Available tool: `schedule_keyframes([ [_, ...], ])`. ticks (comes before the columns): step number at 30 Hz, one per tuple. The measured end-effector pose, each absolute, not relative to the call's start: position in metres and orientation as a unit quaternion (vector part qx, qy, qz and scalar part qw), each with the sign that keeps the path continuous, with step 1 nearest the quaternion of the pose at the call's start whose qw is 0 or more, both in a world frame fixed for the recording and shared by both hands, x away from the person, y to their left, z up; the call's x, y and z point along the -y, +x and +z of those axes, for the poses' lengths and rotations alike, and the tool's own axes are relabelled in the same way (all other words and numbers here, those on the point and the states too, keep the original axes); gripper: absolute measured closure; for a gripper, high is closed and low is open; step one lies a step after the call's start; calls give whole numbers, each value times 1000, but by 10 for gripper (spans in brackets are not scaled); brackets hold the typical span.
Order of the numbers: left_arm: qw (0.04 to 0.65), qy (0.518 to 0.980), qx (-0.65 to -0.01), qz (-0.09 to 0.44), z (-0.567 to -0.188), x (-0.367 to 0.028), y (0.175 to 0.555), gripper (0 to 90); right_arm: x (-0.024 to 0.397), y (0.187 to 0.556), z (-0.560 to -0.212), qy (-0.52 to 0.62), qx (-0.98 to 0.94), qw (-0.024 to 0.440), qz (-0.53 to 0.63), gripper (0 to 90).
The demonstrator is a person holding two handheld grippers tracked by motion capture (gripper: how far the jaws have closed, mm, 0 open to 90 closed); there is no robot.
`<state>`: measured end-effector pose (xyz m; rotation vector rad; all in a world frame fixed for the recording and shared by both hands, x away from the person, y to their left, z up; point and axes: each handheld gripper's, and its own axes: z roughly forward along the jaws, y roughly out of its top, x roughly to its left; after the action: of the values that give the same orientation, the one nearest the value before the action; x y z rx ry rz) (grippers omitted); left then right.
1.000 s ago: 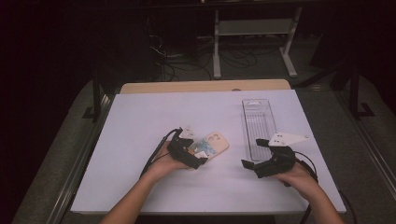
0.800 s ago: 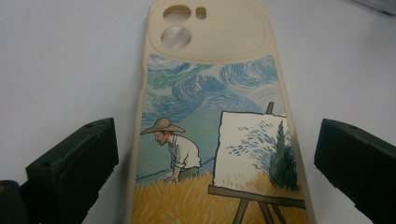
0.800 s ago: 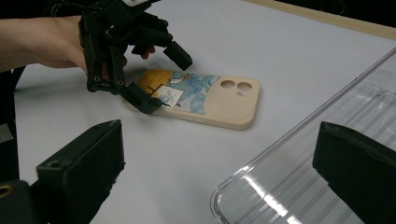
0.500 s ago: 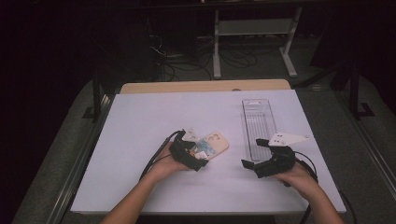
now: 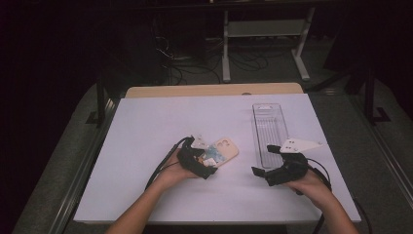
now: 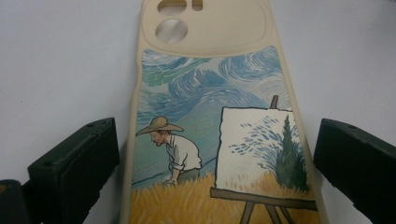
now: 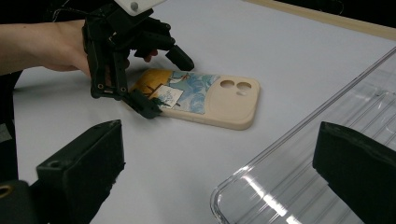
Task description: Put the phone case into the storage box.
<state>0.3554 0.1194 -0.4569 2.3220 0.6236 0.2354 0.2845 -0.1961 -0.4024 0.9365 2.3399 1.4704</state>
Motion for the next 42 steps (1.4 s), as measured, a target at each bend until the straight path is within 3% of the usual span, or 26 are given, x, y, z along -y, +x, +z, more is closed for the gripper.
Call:
schedule_keyframes([
  [9, 356, 898, -240, 94, -457, -119, 355, 7, 196, 284, -402, 320, -797, 112, 500, 16],
  [17, 364, 896, -236, 97, -456, -123, 353, 92, 196, 284, -403, 319, -797, 113, 501, 17],
  [42, 370, 898, -215, 106, -441, -128, 354, 109, 196, 285, -402, 319, -797, 111, 502, 17],
])
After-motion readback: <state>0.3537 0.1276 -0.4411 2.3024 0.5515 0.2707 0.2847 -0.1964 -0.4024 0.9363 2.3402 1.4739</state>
